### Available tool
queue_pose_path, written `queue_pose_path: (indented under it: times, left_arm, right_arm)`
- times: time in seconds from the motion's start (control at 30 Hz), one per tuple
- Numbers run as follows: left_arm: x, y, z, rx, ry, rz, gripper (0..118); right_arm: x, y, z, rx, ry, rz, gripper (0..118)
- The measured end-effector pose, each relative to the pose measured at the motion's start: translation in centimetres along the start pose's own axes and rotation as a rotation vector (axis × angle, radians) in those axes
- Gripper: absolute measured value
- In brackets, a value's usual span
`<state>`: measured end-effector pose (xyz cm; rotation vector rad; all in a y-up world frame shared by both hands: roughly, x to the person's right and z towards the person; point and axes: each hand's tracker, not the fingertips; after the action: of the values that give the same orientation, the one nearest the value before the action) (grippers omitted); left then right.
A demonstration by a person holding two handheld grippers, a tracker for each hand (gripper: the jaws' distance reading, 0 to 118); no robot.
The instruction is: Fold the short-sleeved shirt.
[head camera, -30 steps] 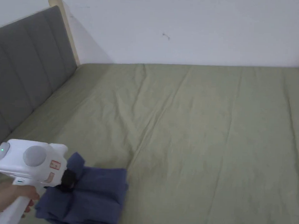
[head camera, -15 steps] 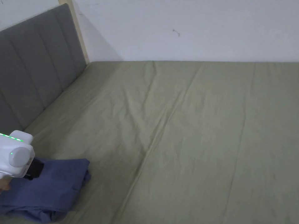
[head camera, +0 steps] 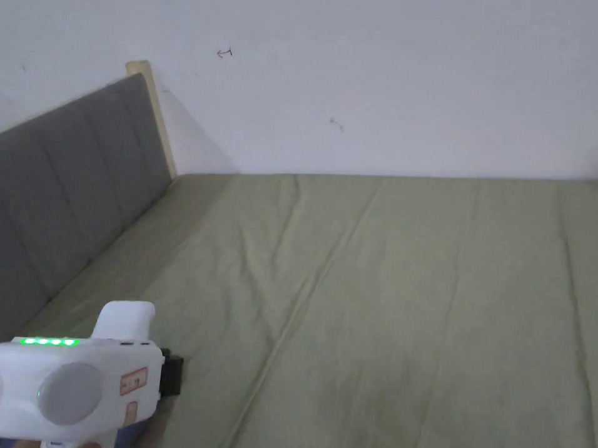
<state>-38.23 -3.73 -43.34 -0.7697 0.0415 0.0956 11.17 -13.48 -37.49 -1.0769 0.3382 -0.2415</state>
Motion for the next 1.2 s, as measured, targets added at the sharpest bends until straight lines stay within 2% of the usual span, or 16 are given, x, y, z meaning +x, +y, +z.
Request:
queue_pose_path:
  times: [0.17,0.37,0.5,0.6,0.67,0.7,0.73,0.77,0.8,0.83,0.87,0.93,0.97,1.0,1.03,1.2]
  left_arm:
    - [7.7,-2.9,6.2,0.201,0.081,-0.117,0]
    - [13.5,-5.0,12.3,0.338,0.005,-0.024,0]
    - [16.1,-5.7,16.1,0.448,0.026,0.016,0]
    - [17.7,-6.4,18.3,0.534,0.037,-0.008,0]
    - [19.0,-6.9,19.5,0.569,0.051,-0.036,0]
    - [19.5,-7.1,20.0,0.583,0.063,-0.07,2]
    - [19.9,-7.4,20.4,0.597,0.056,-0.097,10]
    - [20.5,-7.8,21.0,0.635,0.055,-0.105,30]
    - [20.7,-8.3,21.5,0.664,0.037,-0.115,42]
    - [20.9,-8.8,22.0,0.703,0.019,-0.1,48]
    - [21.1,-9.0,22.4,0.721,0.043,-0.094,53]
    - [21.4,-9.1,22.9,0.7,0.059,-0.108,71]
    - [21.4,-9.1,23.1,0.7,0.059,-0.104,99]
    - [21.2,-9.1,23.2,0.689,0.043,-0.09,113]
    - [20.9,-8.9,23.1,0.683,0.003,-0.051,118]
    - [20.8,-9.0,23.7,0.688,-0.028,-0.028,118]
  right_arm:
    - [-1.5,0.7,4.5,0.177,-0.002,0.072,3]
    - [-4.7,0.6,10.2,0.447,-0.104,0.143,3]
    - [-7.5,-0.4,13.5,0.593,-0.189,0.224,3]
    - [-9.0,-1.2,15.6,0.683,-0.193,0.268,4]
    - [-9.6,-1.6,16.5,0.711,-0.203,0.273,8]
    - [-10.0,-1.7,16.9,0.722,-0.212,0.277,18]
    - [-10.2,-1.9,17.3,0.743,-0.229,0.284,31]
    - [-10.4,-2.1,17.6,0.764,-0.237,0.29,56]
    - [-10.5,-2.2,17.8,0.775,-0.246,0.297,76]
    - [-10.5,-2.4,18.1,0.789,-0.246,0.302,93]
    - [-10.6,-2.7,18.6,0.794,-0.238,0.302,100]
    - [-10.7,-3.2,19.7,0.849,-0.208,0.284,101]
    - [-10.8,-3.4,20.1,0.864,-0.205,0.275,105]
    - [-11.0,-3.4,20.4,0.868,-0.207,0.276,110]
    - [-11.1,-3.4,20.6,0.868,-0.211,0.278,113]
    - [-11.4,-3.2,20.9,0.909,-0.234,0.288,114]
